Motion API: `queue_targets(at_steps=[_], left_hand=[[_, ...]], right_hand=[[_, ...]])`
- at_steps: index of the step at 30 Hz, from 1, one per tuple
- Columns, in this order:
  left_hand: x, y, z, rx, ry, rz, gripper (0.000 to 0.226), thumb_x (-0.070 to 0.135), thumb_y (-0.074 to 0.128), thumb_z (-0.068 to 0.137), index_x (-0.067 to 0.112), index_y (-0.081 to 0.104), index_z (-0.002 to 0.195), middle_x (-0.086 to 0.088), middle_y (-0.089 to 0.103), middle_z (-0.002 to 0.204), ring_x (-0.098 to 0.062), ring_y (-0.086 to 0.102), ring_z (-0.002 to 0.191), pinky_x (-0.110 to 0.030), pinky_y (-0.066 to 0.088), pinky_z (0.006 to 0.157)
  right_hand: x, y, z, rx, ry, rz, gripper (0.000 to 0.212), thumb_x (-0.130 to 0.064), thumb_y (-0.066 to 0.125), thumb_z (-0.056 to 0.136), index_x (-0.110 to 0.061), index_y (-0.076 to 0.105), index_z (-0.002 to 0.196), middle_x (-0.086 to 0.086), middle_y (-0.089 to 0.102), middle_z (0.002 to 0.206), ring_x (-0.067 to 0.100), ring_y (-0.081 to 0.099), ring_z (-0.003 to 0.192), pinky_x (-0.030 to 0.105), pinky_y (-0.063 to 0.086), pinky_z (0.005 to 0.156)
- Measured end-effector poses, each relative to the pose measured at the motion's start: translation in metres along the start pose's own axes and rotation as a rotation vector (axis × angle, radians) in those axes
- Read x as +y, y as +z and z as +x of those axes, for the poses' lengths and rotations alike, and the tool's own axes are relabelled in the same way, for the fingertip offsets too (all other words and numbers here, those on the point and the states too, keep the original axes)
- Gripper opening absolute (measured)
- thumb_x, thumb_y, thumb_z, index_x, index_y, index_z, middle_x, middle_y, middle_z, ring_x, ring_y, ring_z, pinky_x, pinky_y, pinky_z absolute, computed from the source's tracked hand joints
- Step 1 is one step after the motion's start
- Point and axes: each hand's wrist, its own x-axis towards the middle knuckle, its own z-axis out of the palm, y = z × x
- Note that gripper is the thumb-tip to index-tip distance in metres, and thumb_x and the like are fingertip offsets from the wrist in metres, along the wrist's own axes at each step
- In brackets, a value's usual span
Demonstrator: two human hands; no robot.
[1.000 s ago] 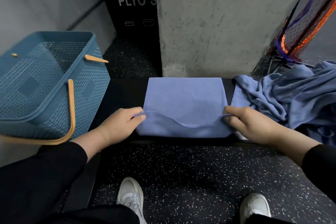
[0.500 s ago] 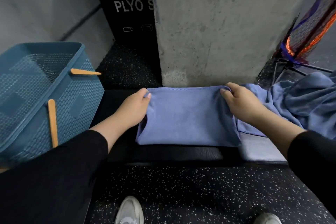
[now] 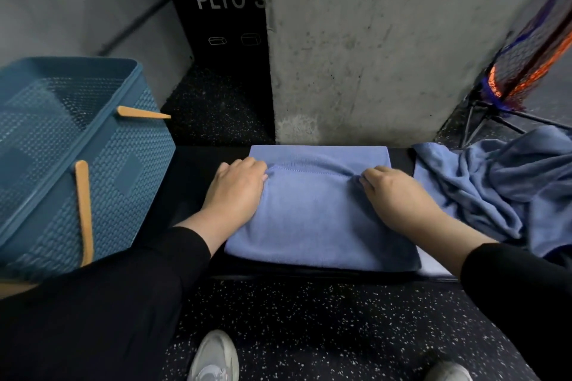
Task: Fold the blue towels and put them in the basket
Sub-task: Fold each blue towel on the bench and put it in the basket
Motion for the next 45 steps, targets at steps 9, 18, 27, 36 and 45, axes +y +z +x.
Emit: queue_targets(at_steps=[9,18,27,36,45], left_hand=[[0.016,-0.043,-0.08,-0.215,0.013,0.024,0.028,0.032,0.024,0.107,0.02,0.047,0.097,0.0,0.066,0.094,-0.03,0.057,0.088,-0.037,0.031,0.075],[0.011,-0.076,-0.036,0.118,-0.206,-0.886,0.019,0.026,0.041,0.085,0.02,0.041,0.067,0.006,0.04,0.061,-0.013,0.035,0.061,-0.036,0.032,0.059],[-0.009,-0.041,0.043,-0.296,-0.429,-0.687,0.02,0.021,0.038,0.089,0.009,0.049,0.077,-0.014,0.056,0.076,-0.027,0.056,0.072,-0.044,0.049,0.066],[0.001,-0.004,0.047,-0.053,-0.159,-0.29,0.024,0.022,0.039,0.105,0.015,0.046,0.082,-0.01,0.059,0.087,-0.035,0.056,0.086,-0.04,0.037,0.068],[0.009,-0.016,-0.026,-0.057,0.002,-0.041,0.026,0.031,0.024,0.103,0.025,0.041,0.085,-0.003,0.065,0.079,-0.03,0.061,0.078,-0.04,0.031,0.074]], right_hand=[[-0.039,-0.036,-0.069,-0.259,0.024,-0.049,0.033,-0.043,0.036,0.103,-0.018,0.049,0.085,0.015,0.067,0.08,0.043,0.062,0.077,0.042,0.042,0.058],[-0.047,-0.101,-0.031,0.048,0.317,0.725,0.027,-0.012,0.047,0.099,-0.005,0.05,0.073,-0.003,0.043,0.063,0.007,0.04,0.062,0.028,0.038,0.063],[-0.01,-0.055,0.041,-0.024,0.431,0.432,0.031,-0.028,0.044,0.103,-0.004,0.06,0.092,0.013,0.065,0.09,0.028,0.056,0.085,0.034,0.036,0.07],[-0.001,-0.013,0.034,-0.054,0.365,0.206,0.035,-0.022,0.042,0.104,-0.012,0.039,0.071,0.014,0.053,0.068,0.035,0.052,0.07,0.041,0.019,0.061],[-0.028,-0.03,-0.024,-0.191,0.363,0.26,0.034,-0.03,0.04,0.105,-0.014,0.039,0.075,0.018,0.06,0.078,0.04,0.056,0.081,0.039,0.031,0.063]])
